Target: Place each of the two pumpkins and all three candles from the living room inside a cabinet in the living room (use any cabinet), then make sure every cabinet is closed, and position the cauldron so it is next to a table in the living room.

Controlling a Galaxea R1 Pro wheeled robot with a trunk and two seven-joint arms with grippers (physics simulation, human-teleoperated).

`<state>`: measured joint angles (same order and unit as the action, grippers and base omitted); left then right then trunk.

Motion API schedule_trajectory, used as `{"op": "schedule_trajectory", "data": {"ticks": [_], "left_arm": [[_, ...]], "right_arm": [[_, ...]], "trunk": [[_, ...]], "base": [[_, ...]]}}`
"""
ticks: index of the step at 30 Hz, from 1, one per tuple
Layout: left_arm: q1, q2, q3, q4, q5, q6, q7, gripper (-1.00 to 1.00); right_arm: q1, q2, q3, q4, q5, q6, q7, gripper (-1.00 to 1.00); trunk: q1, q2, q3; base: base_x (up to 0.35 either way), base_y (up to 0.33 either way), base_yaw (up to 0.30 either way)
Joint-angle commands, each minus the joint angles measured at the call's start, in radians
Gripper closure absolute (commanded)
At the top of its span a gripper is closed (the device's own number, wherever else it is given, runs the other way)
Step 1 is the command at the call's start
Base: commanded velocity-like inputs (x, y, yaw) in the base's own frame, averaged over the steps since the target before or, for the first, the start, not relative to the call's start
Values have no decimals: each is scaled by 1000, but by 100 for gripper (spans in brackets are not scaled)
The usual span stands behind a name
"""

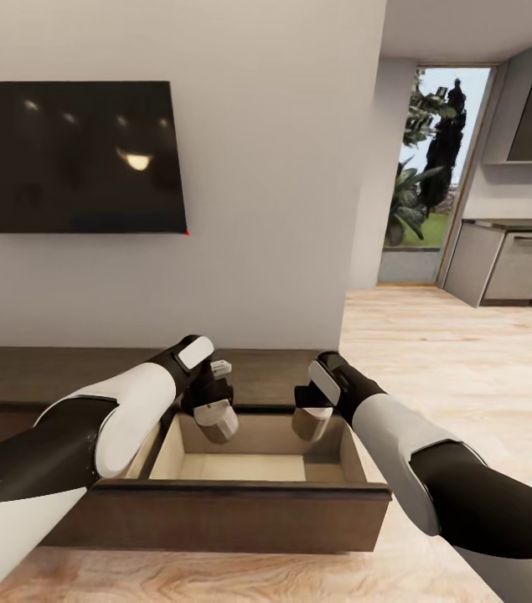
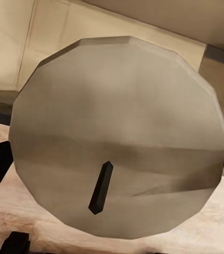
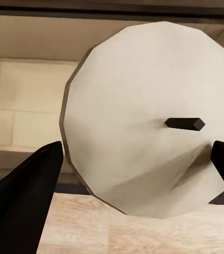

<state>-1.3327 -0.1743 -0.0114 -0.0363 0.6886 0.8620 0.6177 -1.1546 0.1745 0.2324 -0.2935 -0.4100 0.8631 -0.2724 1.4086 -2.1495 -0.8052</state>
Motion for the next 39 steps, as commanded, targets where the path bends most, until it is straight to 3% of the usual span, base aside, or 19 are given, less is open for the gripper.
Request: {"op": "schedule_trajectory", "data": {"ticks": [1, 17, 20, 27, 39], "left_arm": [[0, 0, -1, -2, 11, 2, 9, 100], [0, 0, -1, -1, 11, -44, 5, 100], [0, 0, -1, -2, 10, -51, 5, 100], [0, 0, -1, -1, 11, -93, 5, 100], [0, 0, -1, 11, 12, -97, 5, 100]], "right_arm": [[-1, 0, 4, -1, -7, 1, -7, 100], [0, 0, 5, -2, -6, -1, -5, 100], [1, 0, 4, -2, -6, -3, -6, 100], [1, 0, 5, 0, -6, -47, -7, 100], [1, 0, 9, 0, -6, -52, -7, 100]], "trunk": [[4, -8, -4], [65, -120, -54], [65, -120, -54], [92, -169, -76], [138, -253, -114]], "base": [[0, 0, 0], [0, 0, 0], [0, 0, 0], [0, 0, 0], [0, 0, 0]]}}
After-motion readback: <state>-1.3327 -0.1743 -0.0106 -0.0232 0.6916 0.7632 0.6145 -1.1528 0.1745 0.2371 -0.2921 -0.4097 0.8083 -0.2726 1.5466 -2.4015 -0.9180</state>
